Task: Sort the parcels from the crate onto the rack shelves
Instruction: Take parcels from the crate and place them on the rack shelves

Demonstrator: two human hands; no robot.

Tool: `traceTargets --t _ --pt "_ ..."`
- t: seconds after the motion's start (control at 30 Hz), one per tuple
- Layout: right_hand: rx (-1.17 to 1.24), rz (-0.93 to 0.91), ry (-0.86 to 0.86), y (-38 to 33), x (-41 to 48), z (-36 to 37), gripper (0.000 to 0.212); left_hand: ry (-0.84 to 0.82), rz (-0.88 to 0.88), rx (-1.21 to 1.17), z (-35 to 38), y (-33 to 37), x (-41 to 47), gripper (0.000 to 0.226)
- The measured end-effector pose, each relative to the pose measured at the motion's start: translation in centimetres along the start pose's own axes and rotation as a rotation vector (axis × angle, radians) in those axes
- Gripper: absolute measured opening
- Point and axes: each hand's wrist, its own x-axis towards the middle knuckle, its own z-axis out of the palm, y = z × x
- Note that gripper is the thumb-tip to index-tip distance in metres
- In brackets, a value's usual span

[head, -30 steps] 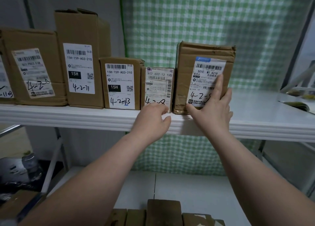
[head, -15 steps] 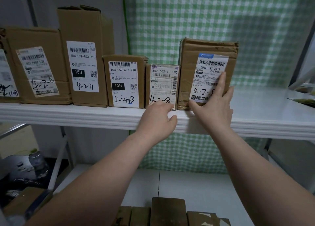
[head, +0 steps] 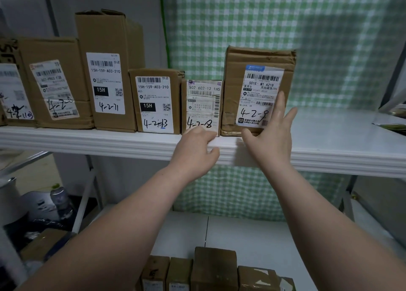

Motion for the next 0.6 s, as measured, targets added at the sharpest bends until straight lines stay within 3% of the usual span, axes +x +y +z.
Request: traceTargets --t 0.17,0.3,0.43,0.53,0.6 --pt "0.218 -0.086 0.063 -0.5 -3.4 -0.3 0.084 -0.069 0.043 0.269 1.1 1.1 -3.1 0.076" --pt "0.394 -0.190 0.090 -0.8 -7.6 0.7 0.063 -0.147 -0.027 0.203 0.9 1.4 -5.3 0.086" --pt "0.485 -0.167 -0.035 -0.2 -12.5 2.4 0.036 -0.226 -0.177 -0.005 0.8 0.3 -10.0 0.060" --pt "0.420 -0.089 -0.198 0.2 -16.6 3.5 0.012 -0.320 -0.372 -0.109 0.5 -1.8 -14.8 0.036" --pt "0.348 -0.068 -0.301 0.2 -19.6 4.0 0.010 -0.281 -0.526 -0.205 0.0 -3.4 -18.1 0.028"
